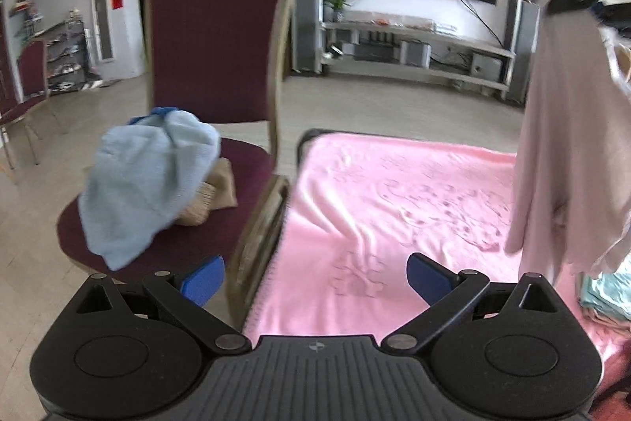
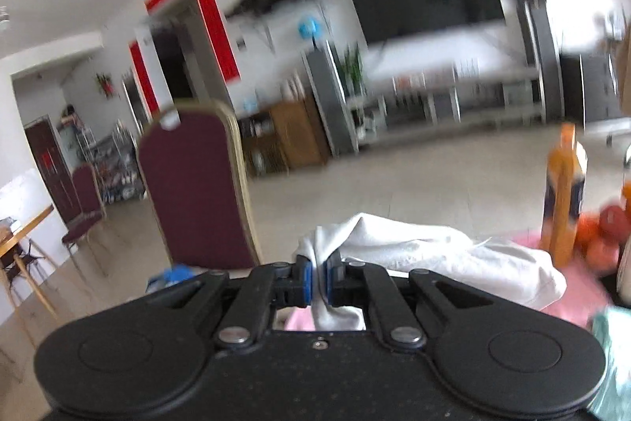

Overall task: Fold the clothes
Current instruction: 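Lift the white shirt with the right gripper and drop it onto the pink bed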

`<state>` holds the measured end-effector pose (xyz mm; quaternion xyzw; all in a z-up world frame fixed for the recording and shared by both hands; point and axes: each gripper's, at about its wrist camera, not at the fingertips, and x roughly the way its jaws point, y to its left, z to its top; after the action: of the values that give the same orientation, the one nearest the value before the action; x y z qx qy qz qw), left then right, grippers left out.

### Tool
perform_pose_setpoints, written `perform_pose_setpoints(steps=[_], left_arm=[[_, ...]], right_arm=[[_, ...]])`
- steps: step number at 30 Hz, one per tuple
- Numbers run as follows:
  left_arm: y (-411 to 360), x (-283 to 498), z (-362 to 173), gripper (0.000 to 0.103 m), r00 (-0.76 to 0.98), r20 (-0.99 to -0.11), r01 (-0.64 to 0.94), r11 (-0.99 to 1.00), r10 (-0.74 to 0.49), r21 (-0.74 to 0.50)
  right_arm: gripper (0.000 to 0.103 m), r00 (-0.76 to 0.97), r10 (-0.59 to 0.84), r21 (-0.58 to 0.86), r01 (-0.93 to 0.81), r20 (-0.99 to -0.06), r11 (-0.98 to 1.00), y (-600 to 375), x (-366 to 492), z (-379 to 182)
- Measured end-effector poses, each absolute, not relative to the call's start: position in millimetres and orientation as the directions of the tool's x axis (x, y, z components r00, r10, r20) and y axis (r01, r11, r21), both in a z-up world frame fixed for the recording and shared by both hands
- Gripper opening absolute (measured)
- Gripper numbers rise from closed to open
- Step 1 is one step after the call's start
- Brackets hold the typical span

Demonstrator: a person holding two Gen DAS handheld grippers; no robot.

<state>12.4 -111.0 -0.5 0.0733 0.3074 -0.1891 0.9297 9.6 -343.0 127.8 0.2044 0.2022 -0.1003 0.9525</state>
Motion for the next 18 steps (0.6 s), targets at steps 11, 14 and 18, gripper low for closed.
perform_pose_setpoints(steps=[11, 14, 18], left_arm=[[-91.0, 7.4, 23.6, 0.1, 0.85, -0.485, 0.28, 0.956, -0.204, 0.088], [-102.5, 7.8, 19.3, 0.1, 0.839, -0.487, 0.333, 0.937, -0.244, 0.104], [-136.9, 10.3, -2.2, 0.1, 0.788, -0.552, 0.42, 0.894, -0.274, 0.157]], right_arm=[[0.007, 0.955, -0.169, 0.9, 0.289, -0.245, 0.327, -452.6, -10.9, 74.0], [0.025, 0.849, -0.234, 0.848, 0.512, -0.474, 0.137, -478.6, -52.6, -12.3], [0.033, 0.657, 0.035, 0.654, 0.742, -0.753, 0.149, -466.2, -68.9, -121.6]])
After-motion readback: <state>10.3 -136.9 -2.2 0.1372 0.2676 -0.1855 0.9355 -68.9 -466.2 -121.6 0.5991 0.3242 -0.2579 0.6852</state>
